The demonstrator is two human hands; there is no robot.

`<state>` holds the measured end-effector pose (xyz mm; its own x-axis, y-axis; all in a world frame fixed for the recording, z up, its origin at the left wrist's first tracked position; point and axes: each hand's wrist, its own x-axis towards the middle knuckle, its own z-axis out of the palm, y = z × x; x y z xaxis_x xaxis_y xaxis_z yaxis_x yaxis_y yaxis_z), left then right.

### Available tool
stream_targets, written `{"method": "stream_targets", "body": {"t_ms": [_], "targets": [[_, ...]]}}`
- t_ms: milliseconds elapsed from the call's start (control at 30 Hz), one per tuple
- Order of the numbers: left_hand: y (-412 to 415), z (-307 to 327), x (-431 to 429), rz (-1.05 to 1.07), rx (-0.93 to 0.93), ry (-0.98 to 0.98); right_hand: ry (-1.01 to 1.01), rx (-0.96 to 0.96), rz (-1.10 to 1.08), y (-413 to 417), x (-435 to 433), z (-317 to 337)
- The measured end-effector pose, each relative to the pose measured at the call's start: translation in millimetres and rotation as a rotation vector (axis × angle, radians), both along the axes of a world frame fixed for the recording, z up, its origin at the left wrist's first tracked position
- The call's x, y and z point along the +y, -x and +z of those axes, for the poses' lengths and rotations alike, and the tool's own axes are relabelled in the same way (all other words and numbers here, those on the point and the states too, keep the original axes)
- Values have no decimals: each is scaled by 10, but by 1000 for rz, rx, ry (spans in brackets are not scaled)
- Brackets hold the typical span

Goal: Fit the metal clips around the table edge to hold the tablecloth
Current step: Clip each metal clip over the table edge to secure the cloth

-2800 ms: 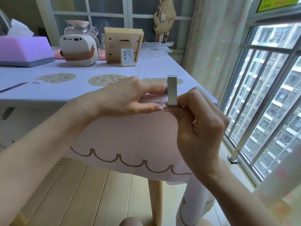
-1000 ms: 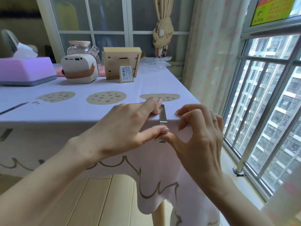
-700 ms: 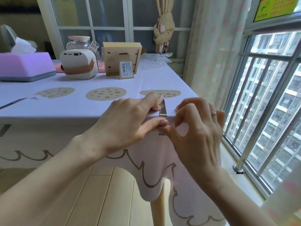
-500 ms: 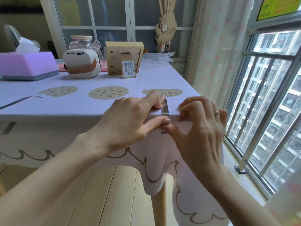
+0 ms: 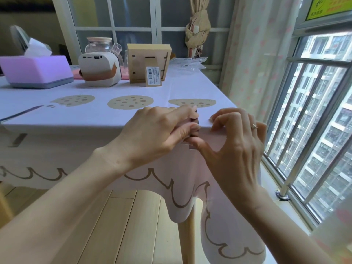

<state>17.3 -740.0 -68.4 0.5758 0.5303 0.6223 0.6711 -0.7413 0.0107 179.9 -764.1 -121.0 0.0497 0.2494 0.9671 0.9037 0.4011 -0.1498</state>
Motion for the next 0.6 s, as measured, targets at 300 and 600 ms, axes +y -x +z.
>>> {"method": "stream_targets", "body": {"t_ms": [300, 600], "targets": [[5, 12, -9, -24, -49, 79, -46, -66, 67, -79, 44, -20], [35, 68, 32, -142, -276, 447, -130, 31, 223, -158, 48, -48]]}}
